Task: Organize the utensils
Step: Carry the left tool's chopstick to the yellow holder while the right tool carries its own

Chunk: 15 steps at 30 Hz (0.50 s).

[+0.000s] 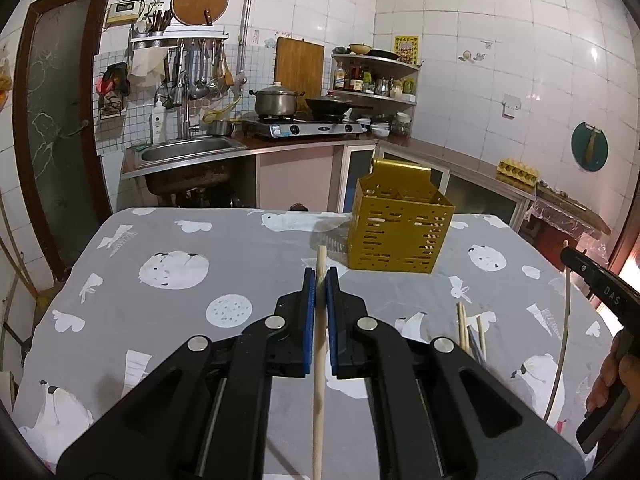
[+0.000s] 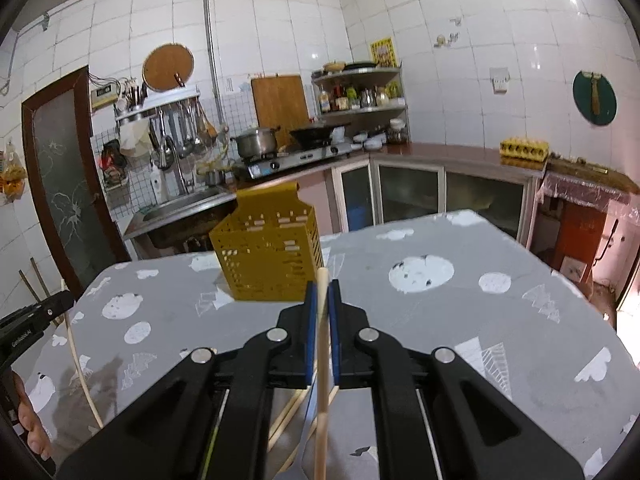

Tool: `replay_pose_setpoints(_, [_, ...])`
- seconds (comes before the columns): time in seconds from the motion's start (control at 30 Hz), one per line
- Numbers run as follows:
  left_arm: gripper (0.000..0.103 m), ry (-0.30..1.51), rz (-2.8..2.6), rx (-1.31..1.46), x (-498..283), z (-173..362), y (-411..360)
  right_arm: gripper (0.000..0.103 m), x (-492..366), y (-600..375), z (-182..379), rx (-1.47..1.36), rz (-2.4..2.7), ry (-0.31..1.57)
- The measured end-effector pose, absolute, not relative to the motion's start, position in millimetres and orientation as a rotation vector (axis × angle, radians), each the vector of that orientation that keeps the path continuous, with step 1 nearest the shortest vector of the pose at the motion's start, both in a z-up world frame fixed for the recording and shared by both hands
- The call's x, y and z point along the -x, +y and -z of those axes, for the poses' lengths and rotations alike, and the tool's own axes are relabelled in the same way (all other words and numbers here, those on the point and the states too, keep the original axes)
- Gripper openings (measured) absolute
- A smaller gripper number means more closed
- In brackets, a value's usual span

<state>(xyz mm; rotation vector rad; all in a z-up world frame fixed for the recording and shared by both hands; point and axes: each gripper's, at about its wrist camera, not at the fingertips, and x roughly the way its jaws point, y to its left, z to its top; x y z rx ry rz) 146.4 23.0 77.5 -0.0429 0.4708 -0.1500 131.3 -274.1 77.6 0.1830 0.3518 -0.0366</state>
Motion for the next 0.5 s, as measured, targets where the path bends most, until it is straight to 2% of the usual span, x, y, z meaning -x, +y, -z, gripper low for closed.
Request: replay_pose_setpoints(0.5, [0.004,0.382,0.202,0.050,-172.8,-104.8,9.9,0.006,-160.7,-267.5,-114.3,-0.162,0.038,0.198])
